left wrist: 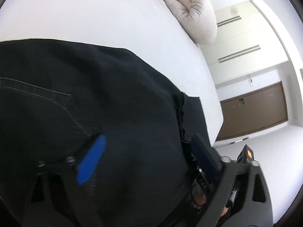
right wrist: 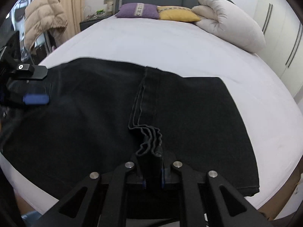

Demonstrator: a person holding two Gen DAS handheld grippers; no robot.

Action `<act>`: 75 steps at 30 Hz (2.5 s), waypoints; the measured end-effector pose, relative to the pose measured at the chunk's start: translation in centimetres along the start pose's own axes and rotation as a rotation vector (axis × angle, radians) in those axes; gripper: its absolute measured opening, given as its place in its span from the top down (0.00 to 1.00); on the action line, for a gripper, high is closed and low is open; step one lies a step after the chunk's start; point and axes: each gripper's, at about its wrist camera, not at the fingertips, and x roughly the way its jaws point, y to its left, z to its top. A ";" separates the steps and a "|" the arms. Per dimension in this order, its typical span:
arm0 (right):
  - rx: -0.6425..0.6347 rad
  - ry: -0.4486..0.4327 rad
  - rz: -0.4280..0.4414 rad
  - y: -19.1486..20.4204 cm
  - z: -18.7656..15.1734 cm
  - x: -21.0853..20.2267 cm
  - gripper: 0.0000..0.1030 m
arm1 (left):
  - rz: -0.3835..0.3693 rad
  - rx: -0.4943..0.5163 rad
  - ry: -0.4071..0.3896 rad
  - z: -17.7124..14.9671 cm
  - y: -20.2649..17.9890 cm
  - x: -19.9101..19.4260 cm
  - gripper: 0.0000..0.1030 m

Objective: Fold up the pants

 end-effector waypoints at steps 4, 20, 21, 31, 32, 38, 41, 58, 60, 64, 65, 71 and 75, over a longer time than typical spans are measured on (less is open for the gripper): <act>-0.026 -0.055 -0.034 1.1 0.2 -1.9 0.89 | -0.068 -0.081 0.029 0.1 0.2 0.6 0.05; -0.208 -0.156 0.060 9.9 1.8 -6.0 0.88 | -0.108 -0.024 0.245 2.8 -2.4 3.8 0.62; -0.213 -0.158 0.070 10.2 1.9 -6.1 0.88 | -0.089 -0.012 0.250 2.8 -2.4 3.7 0.79; -0.287 -0.147 0.137 13.5 2.2 -6.2 0.88 | -0.009 0.055 0.212 3.3 -0.7 0.5 0.89; -0.289 -0.136 0.145 14.0 2.3 -5.8 0.88 | 0.002 0.047 0.206 3.4 -0.1 0.3 0.89; -0.273 -0.033 0.234 15.3 2.2 -2.3 0.77 | 0.105 0.041 0.183 3.5 2.3 0.5 0.89; -0.219 0.044 0.294 14.8 1.5 -1.2 0.61 | 0.106 0.018 0.171 3.3 3.5 0.5 0.87; 0.381 0.126 0.953 -11.7 6.0 1.2 0.73 | 0.296 0.341 0.155 -1.2 -3.4 3.0 0.86; 0.433 0.168 0.949 -13.3 7.2 4.5 0.76 | 0.262 0.358 0.115 -1.8 -2.7 2.9 0.86; 0.477 0.267 0.961 -13.5 8.8 10.5 0.76 | 0.263 0.368 0.116 -2.4 -1.8 1.4 0.86; 0.490 0.301 0.959 -13.5 8.7 12.0 0.77 | 0.282 0.387 0.115 -2.5 -2.1 1.7 0.86; 0.590 0.364 0.978 -14.0 6.4 15.8 1.00 | 0.328 0.436 0.102 -4.5 -5.6 5.2 0.86; 0.555 0.391 0.988 -13.5 4.4 13.5 1.00 | 0.335 0.444 0.100 -4.3 -6.0 5.4 0.86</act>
